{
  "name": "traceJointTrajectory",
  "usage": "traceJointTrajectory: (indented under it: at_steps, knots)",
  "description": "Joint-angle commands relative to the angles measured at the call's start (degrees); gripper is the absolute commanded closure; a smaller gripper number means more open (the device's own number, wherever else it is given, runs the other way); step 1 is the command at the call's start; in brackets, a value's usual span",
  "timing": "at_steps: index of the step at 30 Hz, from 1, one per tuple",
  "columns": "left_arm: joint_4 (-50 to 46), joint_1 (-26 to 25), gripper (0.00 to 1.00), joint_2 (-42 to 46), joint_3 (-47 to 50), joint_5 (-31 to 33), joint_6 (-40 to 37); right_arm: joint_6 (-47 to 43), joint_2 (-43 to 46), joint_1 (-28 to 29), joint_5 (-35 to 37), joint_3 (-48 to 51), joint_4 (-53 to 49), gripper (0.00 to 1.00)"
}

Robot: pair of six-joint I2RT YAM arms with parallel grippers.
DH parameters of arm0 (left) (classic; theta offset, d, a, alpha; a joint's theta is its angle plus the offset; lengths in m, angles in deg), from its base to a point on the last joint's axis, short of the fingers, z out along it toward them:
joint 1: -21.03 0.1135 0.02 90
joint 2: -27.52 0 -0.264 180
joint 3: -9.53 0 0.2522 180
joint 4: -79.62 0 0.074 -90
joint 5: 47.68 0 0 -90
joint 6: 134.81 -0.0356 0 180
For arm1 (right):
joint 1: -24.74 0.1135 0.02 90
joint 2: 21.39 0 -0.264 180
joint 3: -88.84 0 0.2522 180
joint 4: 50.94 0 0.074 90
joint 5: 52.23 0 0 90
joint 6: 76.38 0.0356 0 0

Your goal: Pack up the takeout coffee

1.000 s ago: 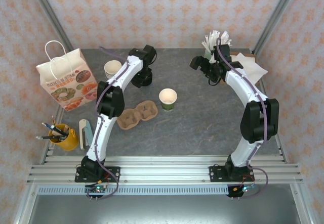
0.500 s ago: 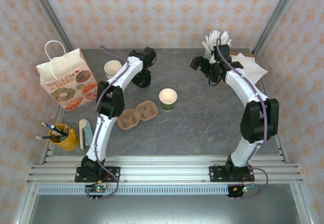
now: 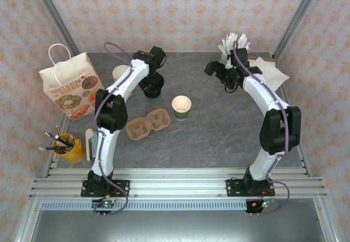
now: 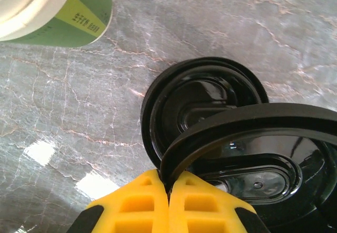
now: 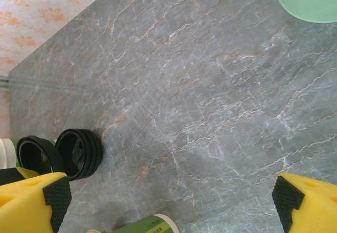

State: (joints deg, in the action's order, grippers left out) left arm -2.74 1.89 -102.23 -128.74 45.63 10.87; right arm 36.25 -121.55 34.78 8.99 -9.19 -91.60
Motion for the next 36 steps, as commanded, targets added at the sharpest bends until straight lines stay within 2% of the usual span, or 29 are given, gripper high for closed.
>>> traceJointTrajectory:
  at_steps: [1,4,8,12,18,30,36]
  knots:
    - [1.99,-0.56,1.0,1.13,0.93,-1.25,-5.39,-1.56,-1.6,1.23,-2.85,-0.68,2.16,0.0]
    - [5.21,-1.13,1.0,1.46,0.89,-5.03,-8.9,-1.8,-2.39,1.92,-7.37,-0.65,4.72,0.01]
    - [12.57,-2.96,1.0,3.3,1.11,-11.65,-15.9,0.78,-2.3,2.06,-16.67,1.36,13.4,0.02]
    - [15.68,-4.05,1.0,5.01,0.96,-12.43,-17.89,2.59,-1.58,2.09,-22.36,1.97,18.91,0.03]
    - [18.21,-4.68,1.0,6.18,-0.25,-14.56,-18.73,3.64,-1.8,2.3,-24.07,2.09,22.93,0.13]
    - [19.37,-6.22,1.0,5.57,-3.97,-16.67,-21.61,1.34,-7.51,5.08,-24.19,-4.08,19.43,0.27]
    - [18.96,-7.02,1.0,4.53,-6.09,-17.58,-23.59,0.76,-10.68,5.13,-24.63,-7.75,18.35,0.41]
